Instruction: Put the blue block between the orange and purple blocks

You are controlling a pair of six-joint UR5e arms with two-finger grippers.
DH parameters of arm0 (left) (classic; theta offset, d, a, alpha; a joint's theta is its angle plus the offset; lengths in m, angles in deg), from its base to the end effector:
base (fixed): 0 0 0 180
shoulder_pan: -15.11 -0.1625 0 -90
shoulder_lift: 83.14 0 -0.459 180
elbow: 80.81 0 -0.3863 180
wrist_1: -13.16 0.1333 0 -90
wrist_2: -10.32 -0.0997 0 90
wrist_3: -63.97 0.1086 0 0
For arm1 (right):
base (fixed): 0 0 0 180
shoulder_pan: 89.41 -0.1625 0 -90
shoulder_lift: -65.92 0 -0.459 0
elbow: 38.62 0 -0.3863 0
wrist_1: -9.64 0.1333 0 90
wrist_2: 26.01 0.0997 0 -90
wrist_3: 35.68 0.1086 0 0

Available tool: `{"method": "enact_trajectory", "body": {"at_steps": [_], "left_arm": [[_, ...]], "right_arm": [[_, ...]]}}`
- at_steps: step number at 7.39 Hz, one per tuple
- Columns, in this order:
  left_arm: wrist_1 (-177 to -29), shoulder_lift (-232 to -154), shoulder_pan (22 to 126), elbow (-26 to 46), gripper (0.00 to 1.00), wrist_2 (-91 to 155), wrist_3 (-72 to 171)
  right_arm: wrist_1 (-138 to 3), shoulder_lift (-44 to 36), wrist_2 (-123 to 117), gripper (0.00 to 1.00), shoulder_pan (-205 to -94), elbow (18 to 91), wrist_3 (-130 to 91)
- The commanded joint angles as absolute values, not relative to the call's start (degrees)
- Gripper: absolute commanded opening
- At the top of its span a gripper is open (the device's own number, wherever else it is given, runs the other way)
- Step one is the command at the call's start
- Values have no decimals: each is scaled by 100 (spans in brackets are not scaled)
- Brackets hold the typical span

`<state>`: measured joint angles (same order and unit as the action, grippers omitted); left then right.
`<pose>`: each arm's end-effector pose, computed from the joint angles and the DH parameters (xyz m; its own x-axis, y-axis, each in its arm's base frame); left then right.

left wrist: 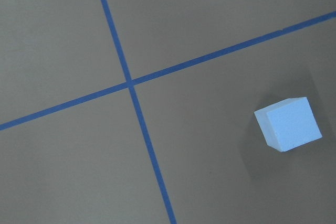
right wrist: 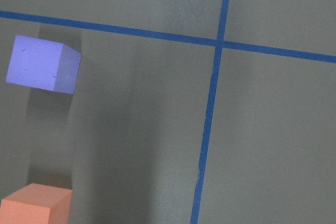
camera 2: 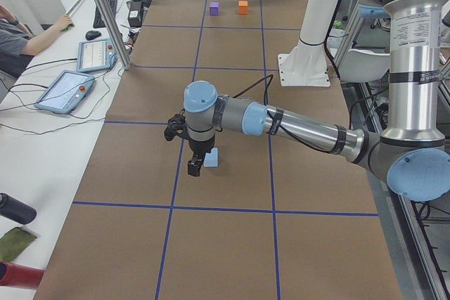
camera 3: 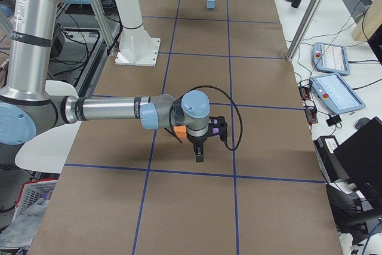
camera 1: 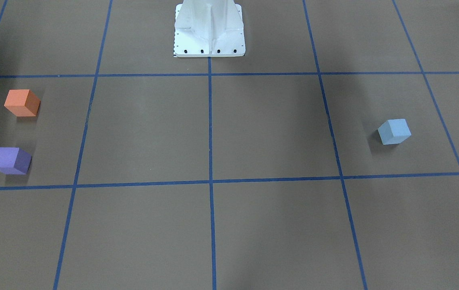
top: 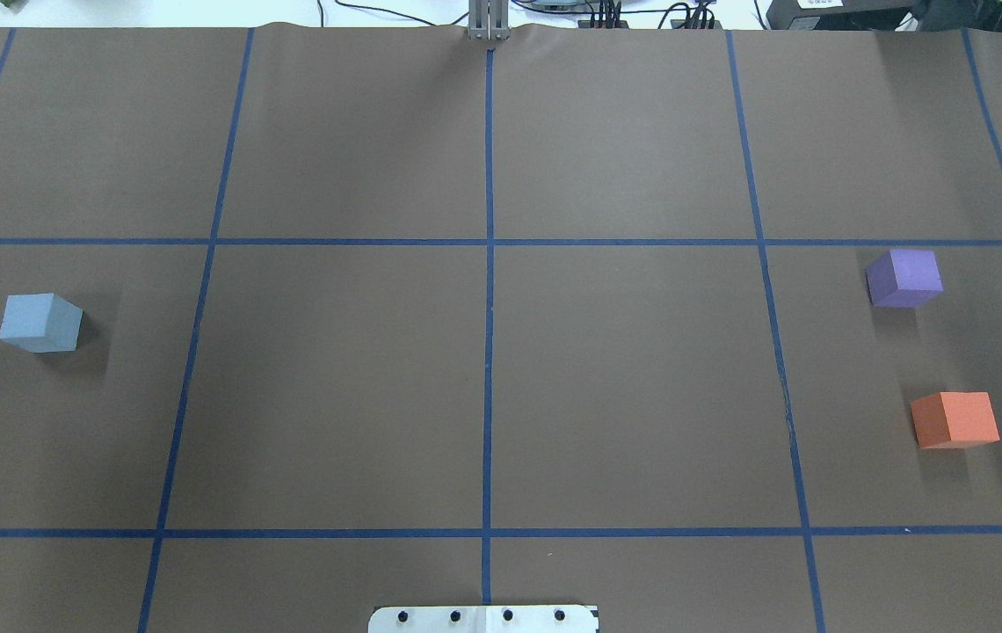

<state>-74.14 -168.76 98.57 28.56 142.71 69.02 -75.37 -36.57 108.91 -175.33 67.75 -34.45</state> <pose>-0.0081 -0.4565 0.5774 0.7048 0.3113 -0.6374 -0.1740 0.9470 0.2700 0.0283 -0.3995 0.6451 0.6999 -0.1378 0.7008 0.0553 0.9887 0.1392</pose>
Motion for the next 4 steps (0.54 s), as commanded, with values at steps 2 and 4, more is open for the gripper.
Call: {"method": "enact_trajectory", "body": {"at_steps": [2,4], "left_arm": [[-8199,-16866,8627,2555,100,14496,4894],[-9469,-16874,8115,1934,100,14488,3687]], "right_arm": [[-7518,-3657,10891,100,-17528,6799,-3454],[-7220,-3674,10891,100,-17519,6764,-3401]]}}
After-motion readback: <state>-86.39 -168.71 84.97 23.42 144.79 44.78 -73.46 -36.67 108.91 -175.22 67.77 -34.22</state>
